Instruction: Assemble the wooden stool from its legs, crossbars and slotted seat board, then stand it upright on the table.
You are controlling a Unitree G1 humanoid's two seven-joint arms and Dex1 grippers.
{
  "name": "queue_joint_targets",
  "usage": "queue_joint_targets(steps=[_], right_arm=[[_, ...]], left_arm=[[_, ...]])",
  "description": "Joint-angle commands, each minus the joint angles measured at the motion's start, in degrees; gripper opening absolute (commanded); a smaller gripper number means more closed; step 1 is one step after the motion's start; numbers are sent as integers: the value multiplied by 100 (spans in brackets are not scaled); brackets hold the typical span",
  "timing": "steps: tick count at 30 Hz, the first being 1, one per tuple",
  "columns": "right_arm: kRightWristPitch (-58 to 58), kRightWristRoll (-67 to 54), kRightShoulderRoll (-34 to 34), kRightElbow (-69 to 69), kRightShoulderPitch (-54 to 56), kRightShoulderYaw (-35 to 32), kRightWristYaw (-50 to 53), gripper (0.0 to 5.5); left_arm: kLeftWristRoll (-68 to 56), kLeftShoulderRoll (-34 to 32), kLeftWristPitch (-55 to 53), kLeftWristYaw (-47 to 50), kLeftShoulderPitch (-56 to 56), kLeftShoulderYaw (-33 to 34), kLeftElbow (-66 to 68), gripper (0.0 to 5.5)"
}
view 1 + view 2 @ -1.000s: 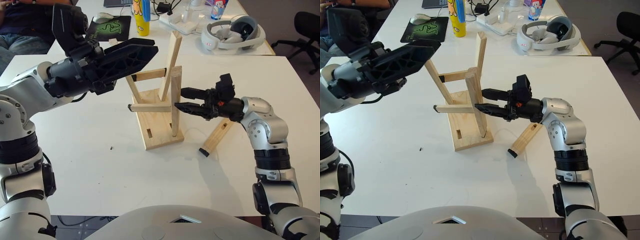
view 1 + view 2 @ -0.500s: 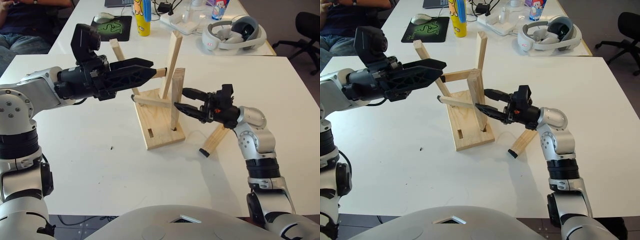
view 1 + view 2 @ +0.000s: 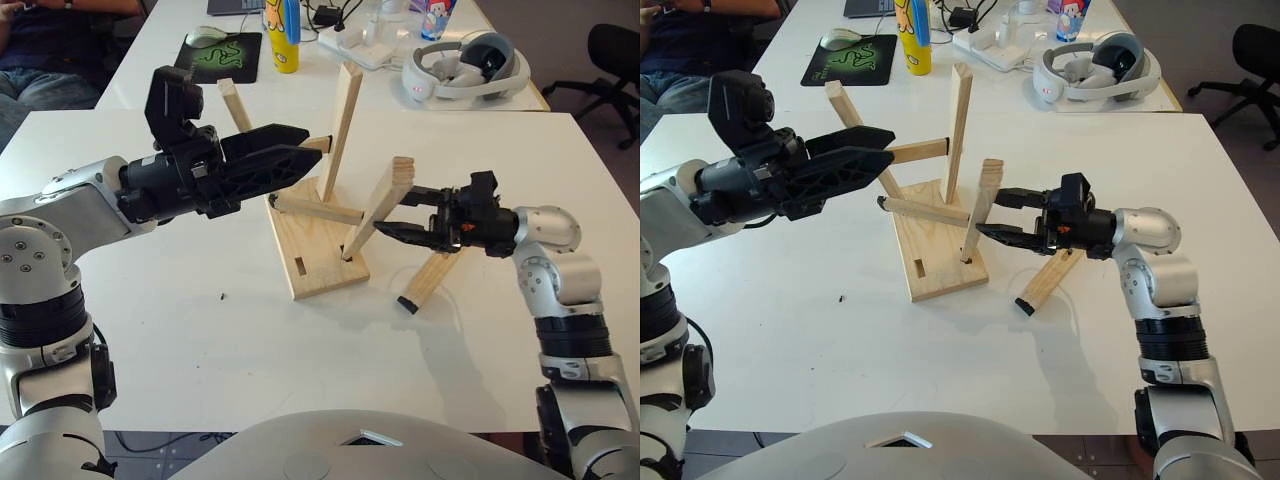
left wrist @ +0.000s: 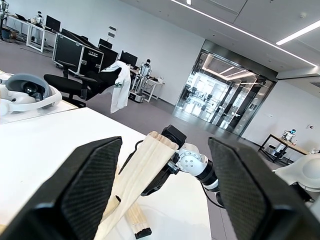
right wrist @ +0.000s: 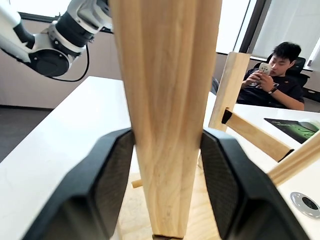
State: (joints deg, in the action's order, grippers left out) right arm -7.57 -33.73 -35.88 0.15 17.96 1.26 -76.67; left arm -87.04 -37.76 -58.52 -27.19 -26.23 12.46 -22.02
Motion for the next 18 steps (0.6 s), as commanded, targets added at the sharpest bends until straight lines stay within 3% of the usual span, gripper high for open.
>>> queue_joint_targets(steps=[1, 10, 18], right_arm=[[78, 637, -358, -573, 225, 468, -588, 207], [113, 784, -440, -1990, 1840, 910, -1458, 207], [514, 326, -1142, -2507, 2535, 2372, -1583, 207]], left_arm=[[-108, 122, 250, 325, 358, 118, -382, 322], [-247, 242, 699, 714, 762, 125, -796, 322], [-306, 238, 940, 894, 952, 93, -982, 322]])
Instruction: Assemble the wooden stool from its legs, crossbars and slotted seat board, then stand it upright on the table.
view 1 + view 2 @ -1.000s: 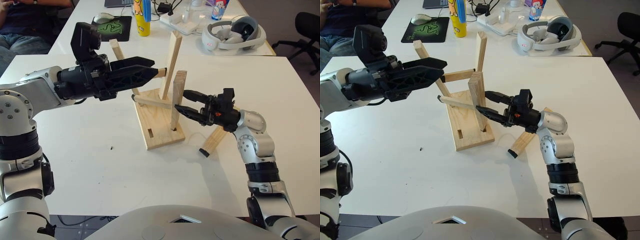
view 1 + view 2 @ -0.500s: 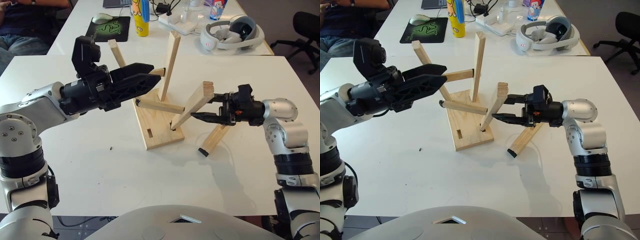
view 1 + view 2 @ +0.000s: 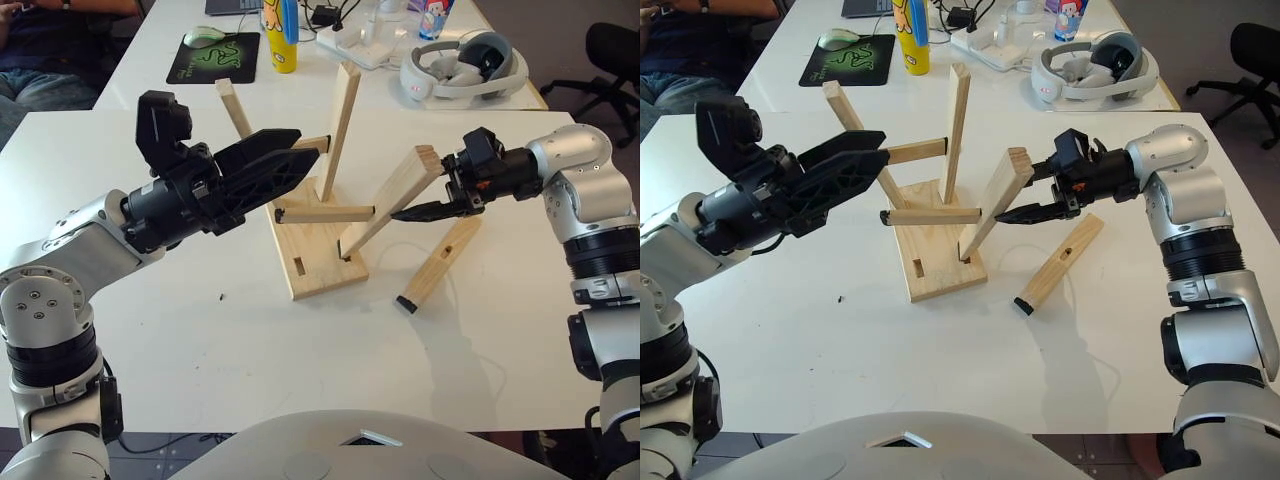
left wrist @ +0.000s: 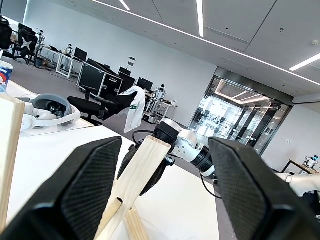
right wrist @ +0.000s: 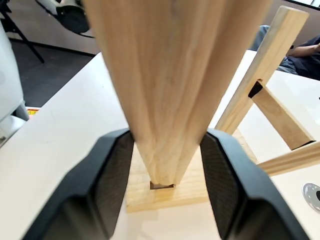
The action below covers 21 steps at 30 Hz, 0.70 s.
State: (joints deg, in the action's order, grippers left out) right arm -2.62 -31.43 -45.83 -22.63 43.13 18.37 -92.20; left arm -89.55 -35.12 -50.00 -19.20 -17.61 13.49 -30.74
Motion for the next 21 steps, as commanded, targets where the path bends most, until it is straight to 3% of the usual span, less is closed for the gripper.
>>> queue_joint_targets(steps=[1, 13, 21], right_arm=[[6, 0, -133, -299, 142, 720, -30, 207], [-847, -739, 139, -479, 1188, 619, -29, 207], [33, -591, -282, -747, 1343, 1409, -30, 207]], left_arm=[[-63, -23, 114, 116, 115, -24, -133, 322], [-65, -11, 408, 275, 450, -73, -402, 322], [-71, -38, 572, 332, 598, -109, -510, 322]])
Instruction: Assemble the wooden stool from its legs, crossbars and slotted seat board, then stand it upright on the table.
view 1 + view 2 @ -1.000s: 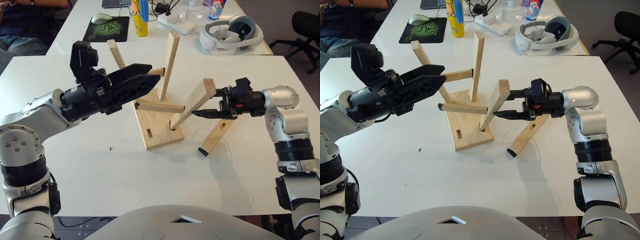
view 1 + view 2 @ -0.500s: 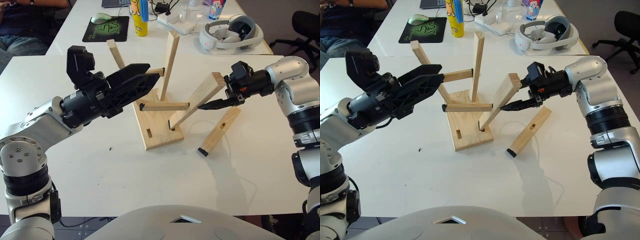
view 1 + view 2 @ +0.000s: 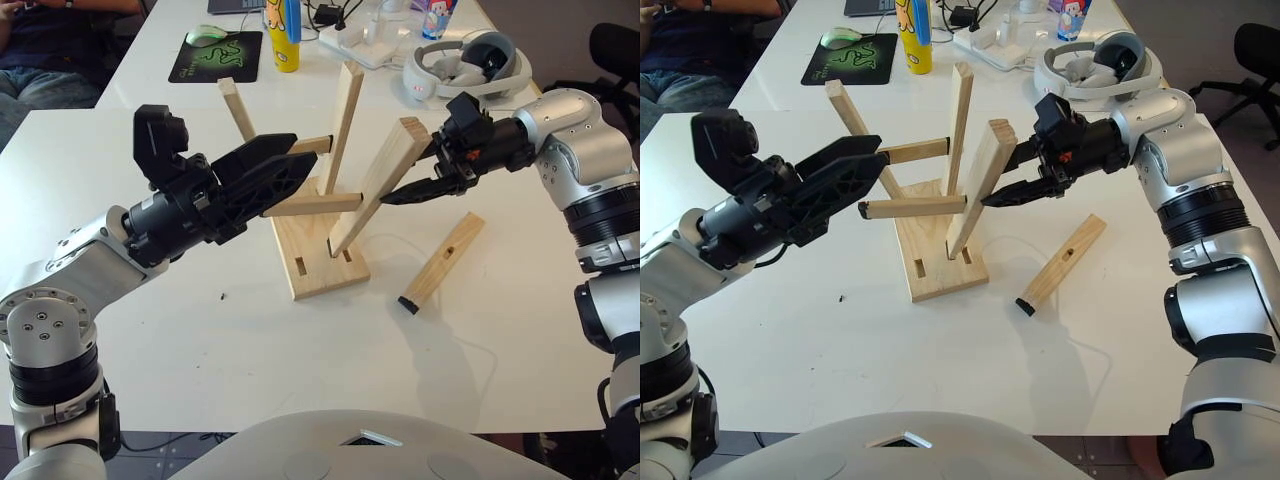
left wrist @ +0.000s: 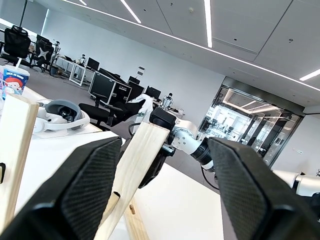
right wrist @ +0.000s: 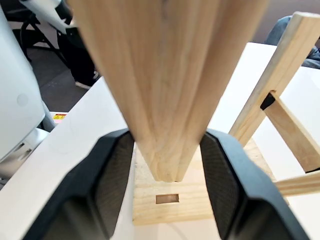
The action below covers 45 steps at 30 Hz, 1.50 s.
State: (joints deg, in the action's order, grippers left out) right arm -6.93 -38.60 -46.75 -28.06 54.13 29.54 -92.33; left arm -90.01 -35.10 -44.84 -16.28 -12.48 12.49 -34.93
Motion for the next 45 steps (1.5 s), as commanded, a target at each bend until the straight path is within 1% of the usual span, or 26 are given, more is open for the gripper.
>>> queue_joint_targets(steps=[1, 5, 11, 15, 21, 24, 28, 34, 39, 42, 45], right_arm=[[603, 165, -189, -298, 261, 359, -17, 207], [874, 146, -162, -504, 255, 590, -17, 207], [821, -154, -309, -165, 265, 880, -17, 207], [752, -365, -415, 128, 350, 987, -16, 207], [923, -283, -444, 91, 142, 1109, -17, 207], [948, -220, -318, -41, 42, 1103, -16, 207], [982, -27, 12, -501, 51, 1163, -16, 207], [1123, 324, 493, -1267, 422, 1459, -17, 207], [1265, 497, 643, -1579, 395, 1699, -17, 207], [1396, 556, 636, -1594, 173, 1602, -16, 207], [1541, 762, 561, -1472, -286, 1149, -13, 207]], left_arm=[[-24, -46, 67, 40, 89, -11, -88, 322], [-39, -70, 80, 19, 51, -44, -53, 322], [-103, -118, 68, 44, 42, -28, -48, 322], [-117, -110, 111, 98, 125, 0, -113, 322], [-113, -109, 167, 110, 106, -48, -102, 322], [-128, -132, 162, 88, 87, -55, -69, 322], [-146, -156, 141, 46, 32, -74, -4, 322], [-147, -174, 124, 8, -58, -120, 79, 322], [-134, -158, 142, 17, -102, -148, 89, 322], [-136, -149, 173, 39, -97, -141, 58, 322], [-117, -129, 219, 78, -58, -119, 0, 322]])
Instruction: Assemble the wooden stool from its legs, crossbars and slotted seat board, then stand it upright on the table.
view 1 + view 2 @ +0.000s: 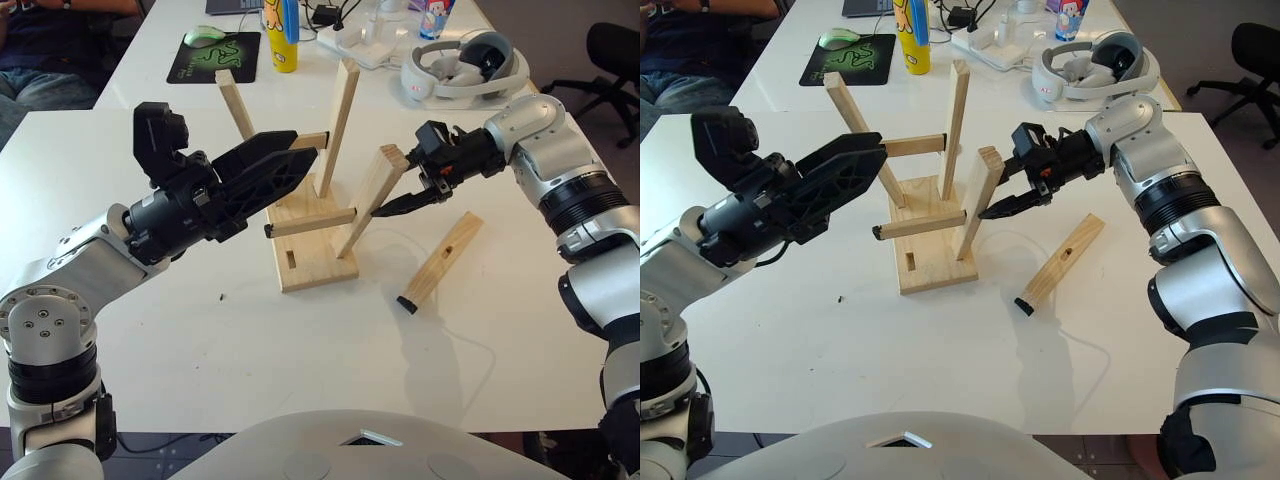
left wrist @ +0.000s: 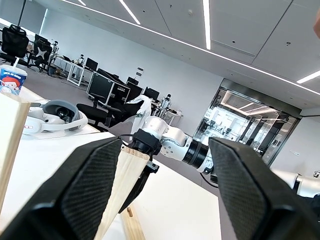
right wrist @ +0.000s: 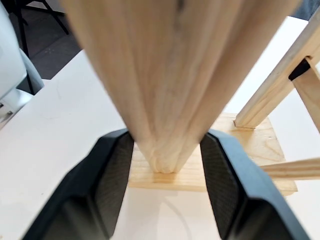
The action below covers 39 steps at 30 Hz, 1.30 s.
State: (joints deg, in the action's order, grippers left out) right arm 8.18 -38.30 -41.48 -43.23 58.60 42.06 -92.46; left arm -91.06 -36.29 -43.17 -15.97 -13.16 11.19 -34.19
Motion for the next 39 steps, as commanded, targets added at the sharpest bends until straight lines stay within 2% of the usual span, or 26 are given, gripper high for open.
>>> queue_joint_targets(steps=[1, 4, 8, 16, 17, 21, 22, 25, 29, 32, 33, 36, 39], right_arm=[[10, 756, -53, 268, -948, -280, 12, 207], [-328, 888, -165, 829, -1380, -671, 181, 207], [-369, 1397, -71, 918, -1577, -849, 380, 207], [-816, 1333, 179, 1163, -1329, -1686, 522, 207], [-827, 1392, 215, 1108, -1240, -1762, 495, 244], [-1022, 1456, 312, 997, -987, -2200, 339, 310], [-1064, 1477, 308, 964, -941, -2288, 241, 310], [-938, 1766, 197, 821, -862, -2381, 62, 310], [-457, 2214, -304, 487, -897, -2353, 5, 310], [-228, 2546, -468, -110, -839, -2783, 588, 310], [-372, 2452, -493, -149, -872, -3092, 987, 310], [-2165, 1591, -720, 866, -1583, -4232, 1988, 310], [-3661, 1377, -745, 2570, -2821, -4654, 3052, 338]], left_arm=[[-16, -5, 73, 63, 28, 29, -100, 322], [-8, 0, 150, 104, 102, 96, -175, 322], [82, 19, 217, 82, 53, 71, -143, 322], [345, 67, 286, -91, 21, 4, 4, 322], [413, 90, 292, -120, 29, -19, 18, 322], [592, 180, 338, -227, 32, -36, 51, 322], [631, 198, 350, -250, 28, -36, 61, 322], [731, 240, 385, -302, 26, -40, 65, 322], [785, 253, 420, -326, 8, 10, 57, 322], [792, 247, 476, -285, 11, 94, 20, 322], [796, 248, 497, -259, 19, 116, 1, 322], [797, 243, 565, -163, 181, 270, -70, 322], [866, 295, 670, -3, 447, 424, -201, 322]])
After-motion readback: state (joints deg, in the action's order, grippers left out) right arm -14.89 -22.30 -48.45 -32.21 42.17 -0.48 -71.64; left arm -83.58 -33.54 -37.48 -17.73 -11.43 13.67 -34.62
